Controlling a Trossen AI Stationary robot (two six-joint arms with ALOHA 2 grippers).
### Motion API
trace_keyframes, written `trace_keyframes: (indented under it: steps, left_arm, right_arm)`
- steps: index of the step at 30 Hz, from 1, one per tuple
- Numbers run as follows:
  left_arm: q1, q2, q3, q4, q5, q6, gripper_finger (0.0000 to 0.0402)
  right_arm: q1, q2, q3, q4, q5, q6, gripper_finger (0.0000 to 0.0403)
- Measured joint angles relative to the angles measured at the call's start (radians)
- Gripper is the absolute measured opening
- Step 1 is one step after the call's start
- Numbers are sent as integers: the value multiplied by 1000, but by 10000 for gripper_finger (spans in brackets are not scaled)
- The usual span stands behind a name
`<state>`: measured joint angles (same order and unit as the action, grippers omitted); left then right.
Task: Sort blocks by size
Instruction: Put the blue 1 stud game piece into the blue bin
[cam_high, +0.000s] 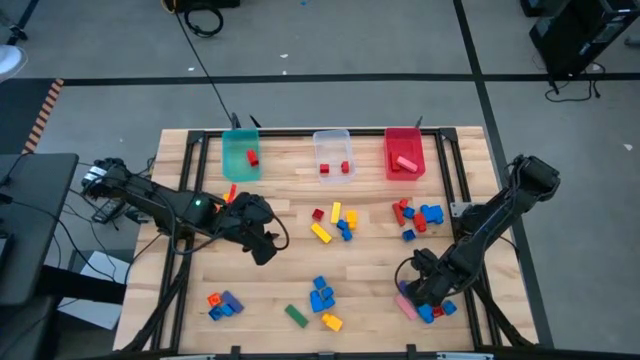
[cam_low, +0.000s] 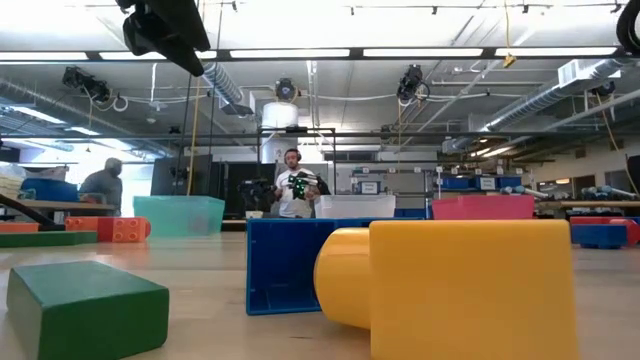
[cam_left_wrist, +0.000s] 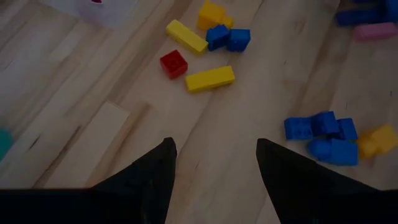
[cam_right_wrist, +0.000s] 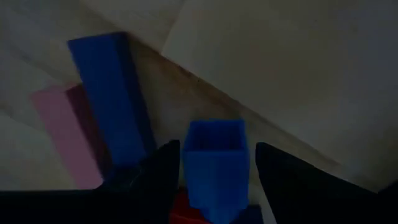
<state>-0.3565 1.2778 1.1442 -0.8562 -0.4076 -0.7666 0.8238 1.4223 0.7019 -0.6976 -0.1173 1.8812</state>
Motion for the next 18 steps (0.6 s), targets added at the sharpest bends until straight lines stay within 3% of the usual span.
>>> trace_keyframes:
  steps: [4,10,15,18]
  left_arm:
    - [0,0,0,1,0,-2,231]
    - [3,0,0,2,0,-3,231]
    - [3,0,0,6,0,1,231]
    - [3,0,0,39,-3,4,231]
  right_arm:
    - [0,0,-27,38,-13,-7,209]
    - [0,-2,-49,62,-38,-25,148]
    - [-4,-2,-44,61,-29,-49,147]
    - [-14,-11,-14,43,58,-81,147]
